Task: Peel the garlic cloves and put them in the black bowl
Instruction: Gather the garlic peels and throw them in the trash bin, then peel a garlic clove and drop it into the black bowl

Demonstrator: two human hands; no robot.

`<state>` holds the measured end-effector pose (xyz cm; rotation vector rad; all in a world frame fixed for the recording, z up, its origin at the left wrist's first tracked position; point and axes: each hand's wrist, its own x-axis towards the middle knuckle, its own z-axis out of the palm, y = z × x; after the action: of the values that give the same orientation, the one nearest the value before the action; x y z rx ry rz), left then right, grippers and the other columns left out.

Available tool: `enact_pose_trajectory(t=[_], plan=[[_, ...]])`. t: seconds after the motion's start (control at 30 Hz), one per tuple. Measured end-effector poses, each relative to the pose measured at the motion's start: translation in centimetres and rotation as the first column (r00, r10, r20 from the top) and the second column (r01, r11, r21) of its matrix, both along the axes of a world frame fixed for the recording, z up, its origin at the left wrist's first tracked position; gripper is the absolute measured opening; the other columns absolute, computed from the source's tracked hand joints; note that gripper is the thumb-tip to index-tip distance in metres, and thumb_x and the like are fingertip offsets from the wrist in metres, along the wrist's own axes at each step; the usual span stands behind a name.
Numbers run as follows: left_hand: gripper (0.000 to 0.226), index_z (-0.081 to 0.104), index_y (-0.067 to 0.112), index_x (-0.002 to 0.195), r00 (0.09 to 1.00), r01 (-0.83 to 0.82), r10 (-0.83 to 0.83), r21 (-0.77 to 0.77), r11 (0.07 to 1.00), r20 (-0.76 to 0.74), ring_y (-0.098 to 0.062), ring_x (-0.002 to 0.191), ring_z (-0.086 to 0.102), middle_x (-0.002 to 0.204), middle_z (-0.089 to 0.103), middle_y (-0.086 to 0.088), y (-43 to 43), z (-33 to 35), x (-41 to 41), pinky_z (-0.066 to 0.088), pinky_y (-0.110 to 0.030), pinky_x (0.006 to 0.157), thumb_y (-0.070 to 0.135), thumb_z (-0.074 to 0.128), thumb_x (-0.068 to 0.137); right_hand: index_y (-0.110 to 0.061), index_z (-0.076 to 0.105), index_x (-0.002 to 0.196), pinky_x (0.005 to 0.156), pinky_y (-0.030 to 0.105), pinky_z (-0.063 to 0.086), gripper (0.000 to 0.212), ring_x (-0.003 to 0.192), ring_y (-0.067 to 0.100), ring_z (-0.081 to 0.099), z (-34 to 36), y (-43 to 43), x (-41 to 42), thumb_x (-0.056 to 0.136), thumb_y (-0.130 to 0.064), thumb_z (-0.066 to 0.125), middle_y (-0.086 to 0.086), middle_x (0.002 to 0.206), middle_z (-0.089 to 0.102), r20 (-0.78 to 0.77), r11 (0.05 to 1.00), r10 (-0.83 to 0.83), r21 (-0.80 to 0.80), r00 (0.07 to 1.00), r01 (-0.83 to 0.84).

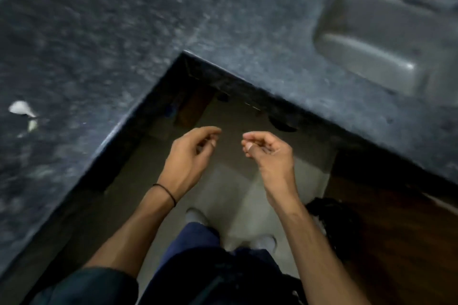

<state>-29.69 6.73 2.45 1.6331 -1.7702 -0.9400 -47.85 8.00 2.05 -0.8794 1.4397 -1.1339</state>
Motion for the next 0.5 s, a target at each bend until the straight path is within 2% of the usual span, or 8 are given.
enact_pose_trajectory(t=[0.2,0.33,0.5], plan=[[0.023,0.071,0.019,0.116,0.918,-0.370,0.347,-0.101,0.924,-0.191,-0.007,0.100,0.067,0.105,0.073,0.005,1.0,2.9,11.8,0.051,-0.022,0.090,0.011,0.061,0.097,-0.013,0.074,0.092,0.072,0.020,0.053,0.023,0.077,0.005,0.068,4.3,-5.7,12.4,0.089,0.008,0.065,-0.002,0.080,0.075,-0.021,0.957,0.268,-0.114,0.963,-0.268],[0.024,0.072,0.022,0.113,0.836,-0.529,0.500,-0.089,0.844,-0.227,-0.010,0.088,0.068,0.100,0.073,0.009,1.5,2.6,17.3,0.052,-0.023,0.075,0.010,0.061,0.096,-0.009,0.074,0.094,0.074,0.022,0.054,0.019,0.080,0.011,0.067,4.9,-7.9,19.5,0.090,0.006,0.065,0.005,0.085,0.074,-0.008,0.905,0.407,-0.133,0.914,-0.404],[0.024,0.073,0.020,0.113,0.719,-0.676,0.643,-0.048,0.736,-0.264,-0.010,0.085,0.067,0.100,0.073,0.005,2.4,2.1,21.2,0.052,-0.020,0.070,0.007,0.061,0.096,-0.010,0.074,0.094,0.076,0.023,0.054,0.018,0.079,0.011,0.067,4.4,-9.6,25.3,0.092,0.005,0.064,0.002,0.085,0.075,-0.031,0.826,0.556,-0.088,0.831,-0.556]])
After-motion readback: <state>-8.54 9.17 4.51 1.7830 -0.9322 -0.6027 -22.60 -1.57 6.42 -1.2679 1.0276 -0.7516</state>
